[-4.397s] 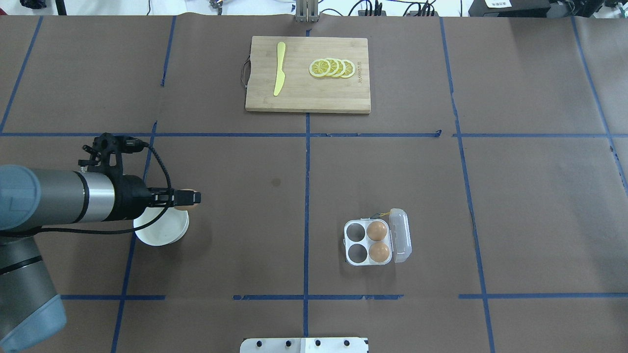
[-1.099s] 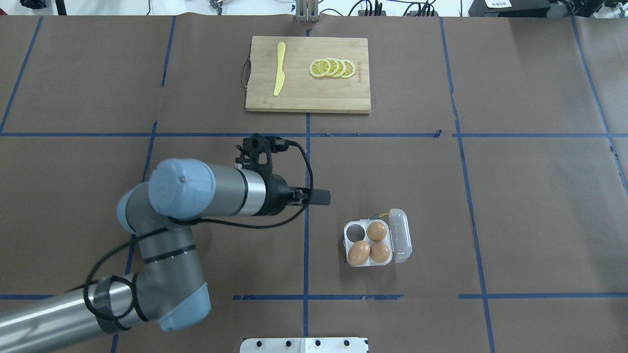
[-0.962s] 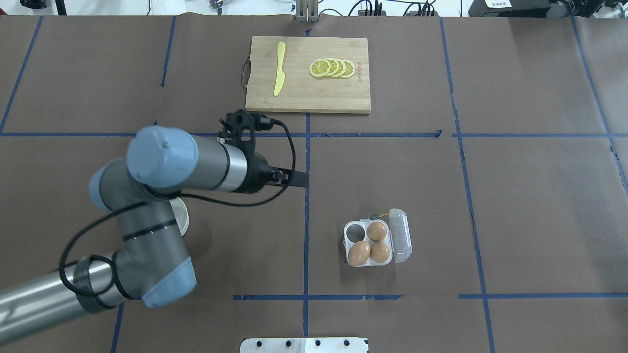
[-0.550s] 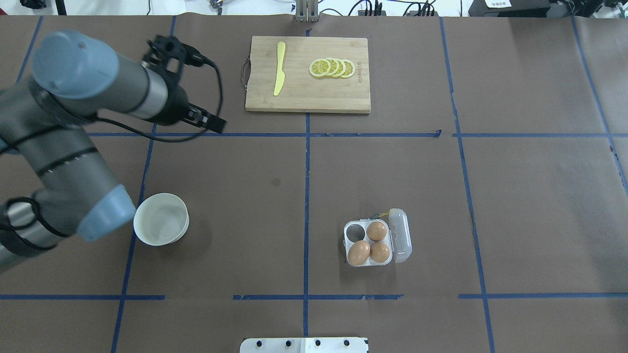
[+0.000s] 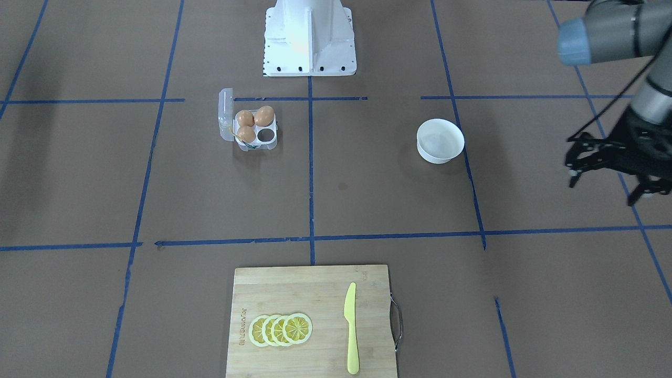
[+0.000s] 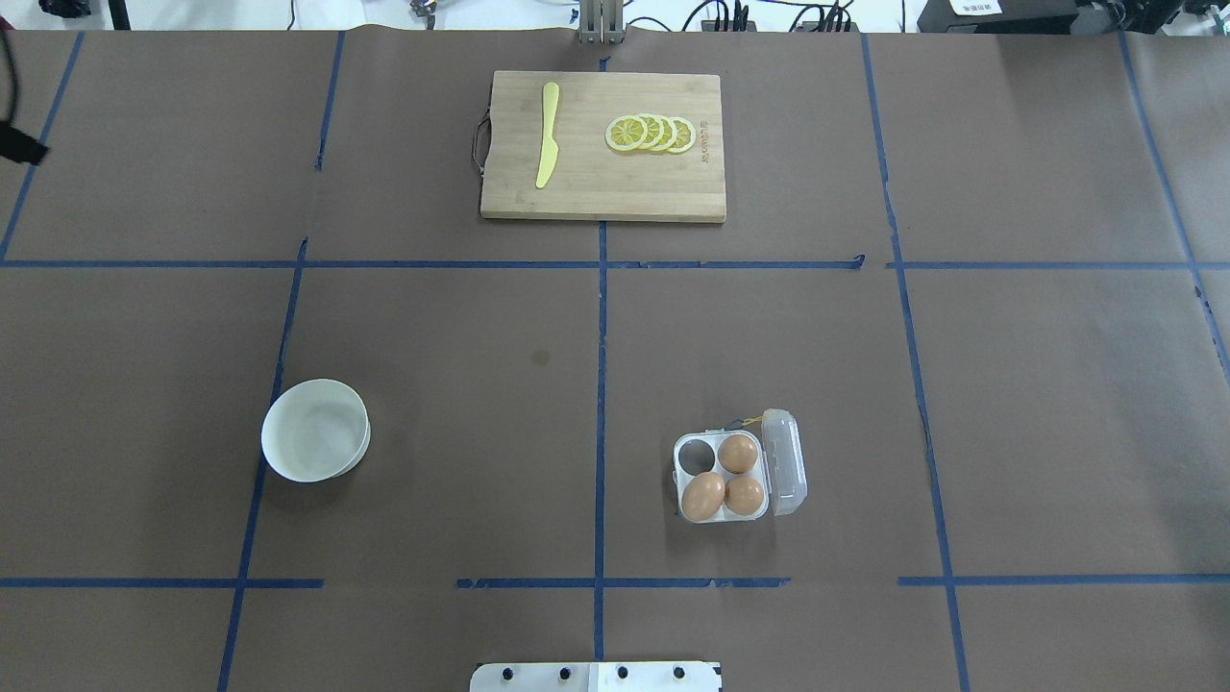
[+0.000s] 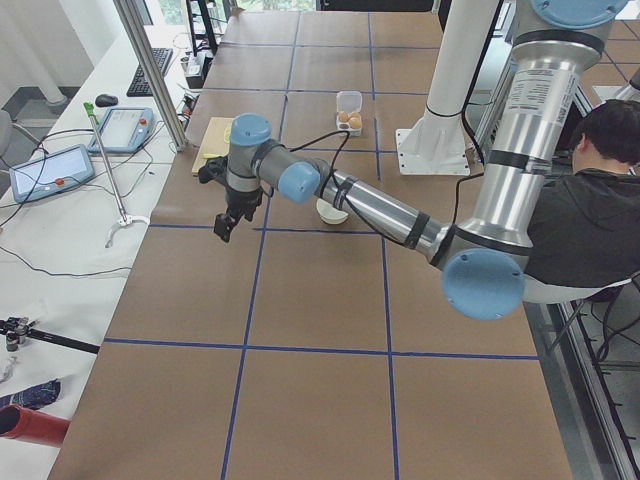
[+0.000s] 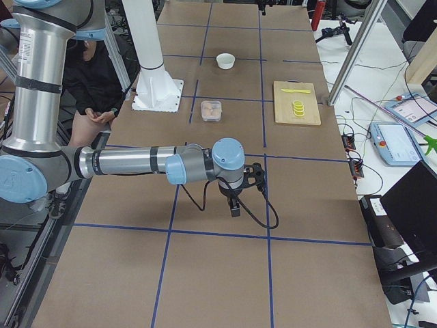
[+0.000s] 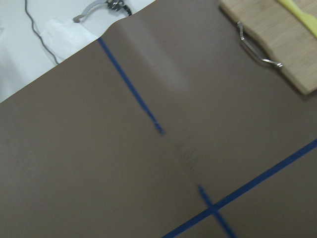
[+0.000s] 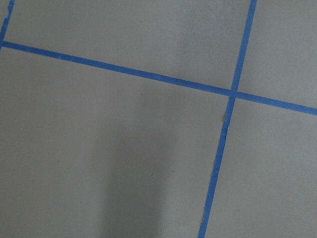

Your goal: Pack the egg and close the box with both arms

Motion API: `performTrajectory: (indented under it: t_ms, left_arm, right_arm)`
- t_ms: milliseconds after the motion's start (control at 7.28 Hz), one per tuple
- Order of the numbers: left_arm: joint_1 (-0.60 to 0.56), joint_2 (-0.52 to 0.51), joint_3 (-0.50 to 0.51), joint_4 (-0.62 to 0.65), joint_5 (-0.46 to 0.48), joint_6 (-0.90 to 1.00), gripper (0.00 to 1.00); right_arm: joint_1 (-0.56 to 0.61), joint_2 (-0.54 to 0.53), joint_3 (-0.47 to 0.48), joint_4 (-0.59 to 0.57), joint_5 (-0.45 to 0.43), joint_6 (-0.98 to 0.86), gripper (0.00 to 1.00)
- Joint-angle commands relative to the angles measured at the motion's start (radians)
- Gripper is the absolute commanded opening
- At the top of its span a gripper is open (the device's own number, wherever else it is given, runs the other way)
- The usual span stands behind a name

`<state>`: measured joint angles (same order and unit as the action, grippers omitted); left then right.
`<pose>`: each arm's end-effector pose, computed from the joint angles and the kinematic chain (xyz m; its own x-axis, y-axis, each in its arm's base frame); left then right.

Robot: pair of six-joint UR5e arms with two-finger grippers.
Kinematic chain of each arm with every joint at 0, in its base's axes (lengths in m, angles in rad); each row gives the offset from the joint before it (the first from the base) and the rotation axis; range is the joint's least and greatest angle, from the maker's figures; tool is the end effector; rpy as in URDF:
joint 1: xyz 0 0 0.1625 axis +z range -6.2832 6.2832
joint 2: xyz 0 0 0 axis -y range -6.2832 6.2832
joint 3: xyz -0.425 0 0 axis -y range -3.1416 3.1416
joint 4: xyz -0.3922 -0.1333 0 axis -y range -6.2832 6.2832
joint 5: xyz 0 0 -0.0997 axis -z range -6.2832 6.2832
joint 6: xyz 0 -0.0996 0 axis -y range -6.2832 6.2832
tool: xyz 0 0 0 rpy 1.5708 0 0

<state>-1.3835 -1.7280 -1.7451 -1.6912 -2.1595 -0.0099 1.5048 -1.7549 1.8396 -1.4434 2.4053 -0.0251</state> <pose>0.0282 -0.5679 0.4856 0.7736 0.3843 -0.5038 -0.1599 0.8877 0.4317 0.0314 -0.4275 0.5915 0.6580 -0.2243 0.7188 0.0810 0.9701 0.2286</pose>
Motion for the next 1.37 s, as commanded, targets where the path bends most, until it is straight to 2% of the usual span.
performTrajectory:
  t_ms: [0, 275, 412, 550, 687, 824, 1099, 1237]
  left_arm:
    - [-0.188, 0.091, 0.097, 0.042, -0.023, 0.08, 1.0]
    - [-0.2, 0.122, 0.086, 0.248, -0.029, 0.112, 1.0]
    - [-0.209, 0.169, 0.078, 0.275, -0.072, 0.222, 1.0]
    - [-0.21, 0.194, 0.063, 0.278, -0.151, 0.246, 1.0]
    - [-0.21, 0.194, 0.061, 0.278, -0.157, 0.246, 1.0]
    - [-0.209, 0.193, 0.059, 0.278, -0.157, 0.249, 1.0]
    - [-0.207, 0.186, 0.059, 0.277, -0.158, 0.249, 1.0]
    - [-0.207, 0.182, 0.059, 0.274, -0.158, 0.249, 1.0]
  right_arm:
    - [-0.005, 0.0, 0.007, 0.0, -0.005, -0.002, 1.0]
    - [-0.055, 0.001, 0.032, 0.0, -0.023, 0.014, 1.0]
    - [-0.108, 0.003, 0.065, 0.0, -0.072, 0.078, 0.98]
    - [-0.176, 0.002, 0.105, 0.001, -0.101, 0.222, 0.84]
    - [-0.243, -0.002, 0.124, 0.038, -0.101, 0.379, 0.39]
    - [-0.341, 0.0, 0.127, 0.111, -0.12, 0.471, 0.26]
    - [-0.534, 0.023, 0.141, 0.278, -0.173, 0.81, 0.24]
    - [-0.611, 0.076, 0.147, 0.306, -0.205, 0.981, 0.11]
